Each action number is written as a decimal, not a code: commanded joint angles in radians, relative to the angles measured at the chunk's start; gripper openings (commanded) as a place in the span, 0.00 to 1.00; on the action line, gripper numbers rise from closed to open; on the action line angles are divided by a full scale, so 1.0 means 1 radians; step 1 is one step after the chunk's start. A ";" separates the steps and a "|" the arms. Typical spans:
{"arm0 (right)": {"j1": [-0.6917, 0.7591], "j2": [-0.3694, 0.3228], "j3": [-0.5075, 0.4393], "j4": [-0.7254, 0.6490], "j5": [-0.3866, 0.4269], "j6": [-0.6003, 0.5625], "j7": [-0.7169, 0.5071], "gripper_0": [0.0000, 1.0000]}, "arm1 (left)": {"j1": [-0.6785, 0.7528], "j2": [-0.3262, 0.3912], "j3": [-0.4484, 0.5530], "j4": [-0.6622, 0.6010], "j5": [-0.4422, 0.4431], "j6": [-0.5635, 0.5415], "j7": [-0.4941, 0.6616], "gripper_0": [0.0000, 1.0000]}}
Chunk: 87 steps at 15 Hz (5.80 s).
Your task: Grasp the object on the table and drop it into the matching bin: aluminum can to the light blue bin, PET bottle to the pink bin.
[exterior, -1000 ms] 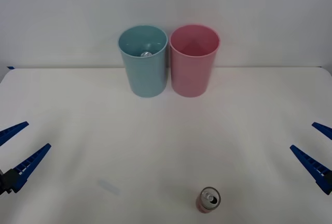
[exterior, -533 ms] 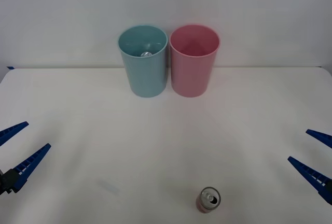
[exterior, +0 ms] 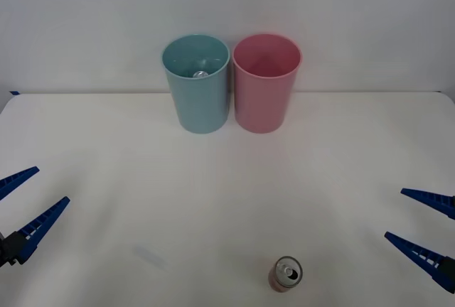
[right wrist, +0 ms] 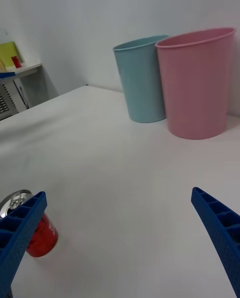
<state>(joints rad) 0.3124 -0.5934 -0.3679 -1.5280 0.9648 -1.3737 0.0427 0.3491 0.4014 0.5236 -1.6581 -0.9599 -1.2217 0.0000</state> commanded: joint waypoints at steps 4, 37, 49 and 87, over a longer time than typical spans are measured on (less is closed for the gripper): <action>-0.093 -0.074 0.070 0.146 0.055 -0.156 0.046 1.00 | 0.000 0.000 0.000 0.000 0.000 0.000 0.000 1.00; -0.131 0.026 0.472 0.186 0.126 0.045 0.453 1.00 | 0.000 0.000 0.000 0.000 0.000 0.000 0.000 1.00; -0.138 0.122 0.532 0.186 0.157 0.131 0.487 1.00 | 0.000 0.000 0.000 0.000 0.000 0.000 0.000 1.00; -0.118 0.130 0.491 -0.031 0.042 0.243 0.259 0.00 | 0.000 0.000 0.000 0.000 0.000 0.000 0.000 1.00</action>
<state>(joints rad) 0.1932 -0.4631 0.1292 -1.5335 1.0086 -1.1394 0.3277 0.3491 0.4014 0.5236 -1.6581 -0.9599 -1.2217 0.0000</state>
